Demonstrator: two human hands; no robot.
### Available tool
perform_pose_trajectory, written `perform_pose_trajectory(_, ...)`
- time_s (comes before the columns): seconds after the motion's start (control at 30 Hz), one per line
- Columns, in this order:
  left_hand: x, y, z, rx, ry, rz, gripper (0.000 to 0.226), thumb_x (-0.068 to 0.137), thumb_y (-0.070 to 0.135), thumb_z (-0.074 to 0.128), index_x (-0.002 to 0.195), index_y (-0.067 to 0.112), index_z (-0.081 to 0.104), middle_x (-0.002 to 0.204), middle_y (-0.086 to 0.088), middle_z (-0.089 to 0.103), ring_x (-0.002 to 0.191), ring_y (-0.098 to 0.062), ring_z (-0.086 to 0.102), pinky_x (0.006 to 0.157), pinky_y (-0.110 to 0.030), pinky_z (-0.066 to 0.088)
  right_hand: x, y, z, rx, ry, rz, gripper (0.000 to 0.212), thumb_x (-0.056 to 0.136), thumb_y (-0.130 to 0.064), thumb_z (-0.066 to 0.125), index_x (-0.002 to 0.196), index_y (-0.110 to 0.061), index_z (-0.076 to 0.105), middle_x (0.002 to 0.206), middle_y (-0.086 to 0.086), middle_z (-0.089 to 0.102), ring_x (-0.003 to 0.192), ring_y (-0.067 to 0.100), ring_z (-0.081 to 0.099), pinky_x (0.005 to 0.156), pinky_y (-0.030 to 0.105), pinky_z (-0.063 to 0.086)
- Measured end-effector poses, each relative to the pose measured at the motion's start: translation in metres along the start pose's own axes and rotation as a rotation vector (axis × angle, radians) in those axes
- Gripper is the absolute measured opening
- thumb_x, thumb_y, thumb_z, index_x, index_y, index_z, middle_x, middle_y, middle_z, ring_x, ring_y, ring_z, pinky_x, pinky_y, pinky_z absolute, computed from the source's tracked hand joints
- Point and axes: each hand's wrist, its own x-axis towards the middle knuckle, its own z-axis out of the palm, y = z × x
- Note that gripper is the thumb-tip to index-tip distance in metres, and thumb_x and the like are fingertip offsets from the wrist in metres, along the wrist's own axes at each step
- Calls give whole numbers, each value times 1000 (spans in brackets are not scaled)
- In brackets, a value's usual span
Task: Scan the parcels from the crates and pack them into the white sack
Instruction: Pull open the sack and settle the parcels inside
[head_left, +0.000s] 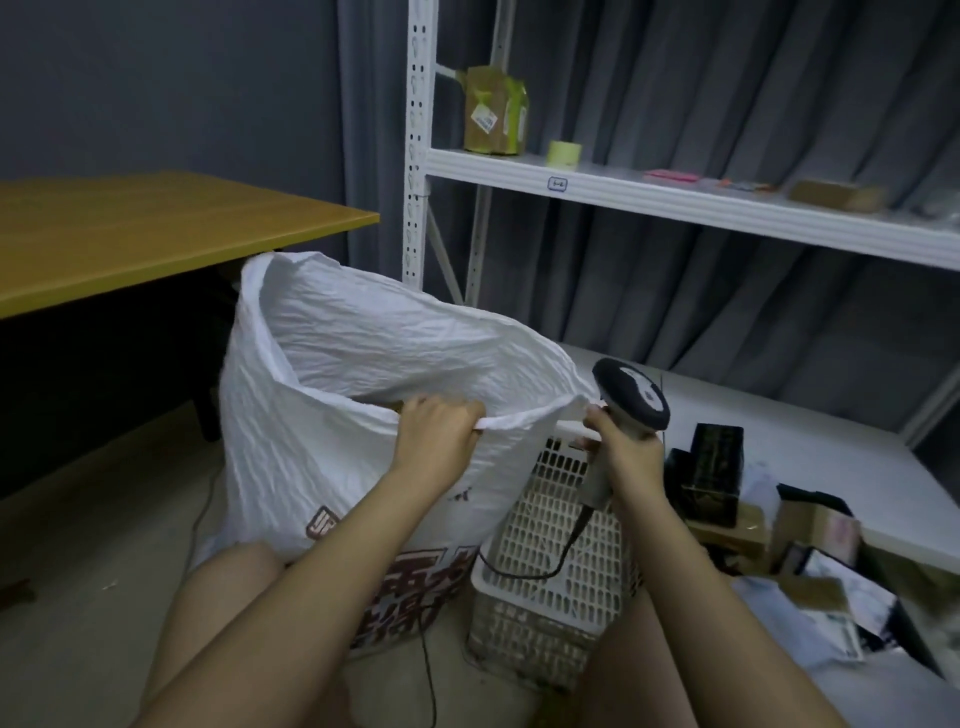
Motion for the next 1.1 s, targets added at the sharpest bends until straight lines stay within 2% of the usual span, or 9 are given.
perform_pose_trajectory(0.13,7,11,9,8,39,-35,11,81,12,62,87,18,69,85,-3,68,85,-29,62,92,-43,35,-8,-18,-19,86,-37,22,13,88,-21,70,94,-11,64,85,9,70,61,18,65,50,26,53)
perform_pose_trajectory(0.27,6,36,16,4,32,2,25,84,7,58,106,18,66,103,-3,63,103,-28,55,113,-57,6,-16,-34,-45,-9,-88,-89,6,89,-15,68,88,-11,64,82,10,66,50,13,59,50,24,51)
perform_pose_trajectory(0.47,13,92,29,-154,44,164,30,81,11,66,110,17,65,109,-3,62,109,-27,55,111,-57,17,-15,-49,-89,-21,102,-236,10,88,-13,71,80,-13,65,73,6,66,53,13,58,61,30,53)
perform_pose_trajectory(0.57,18,122,40,-322,48,263,23,80,10,69,103,15,67,100,-4,63,97,-31,59,85,-45,44,-9,-54,-125,-29,247,-257,12,88,-10,70,78,-8,63,67,3,63,50,-1,58,58,16,50)
perform_pose_trajectory(0.63,20,146,43,-434,7,283,21,87,13,63,107,15,65,107,-4,61,100,-28,56,75,-38,46,-5,-53,-154,-44,316,-260,18,85,-20,74,88,-3,67,72,5,66,60,7,62,66,26,53)
perform_pose_trajectory(0.77,31,203,51,-548,-126,329,26,95,23,54,120,18,59,120,1,55,112,-20,50,79,-30,42,-2,-29,-220,-74,463,-171,11,86,-17,73,79,-15,65,70,4,66,59,13,59,62,29,52)
perform_pose_trajectory(0.87,36,246,70,-636,-215,350,28,94,22,55,122,17,58,121,-2,56,113,-21,51,88,-39,47,-6,4,-267,-103,559,-76,12,83,-21,75,85,-11,69,77,11,69,70,24,64,69,42,55)
perform_pose_trajectory(0.97,31,282,108,-685,-340,314,28,93,23,57,121,17,58,120,-3,57,110,-20,54,88,-40,50,-11,35,-303,-81,609,14,16,86,-13,71,92,0,67,69,10,65,56,16,61,54,28,50)
perform_pose_trajectory(1.1,23,313,169,-701,-533,226,27,92,26,58,117,16,60,116,-4,58,105,-23,58,85,-38,50,-7,72,-335,-72,662,119,12,89,-12,67,78,-8,63,67,10,64,59,21,59,61,32,48)
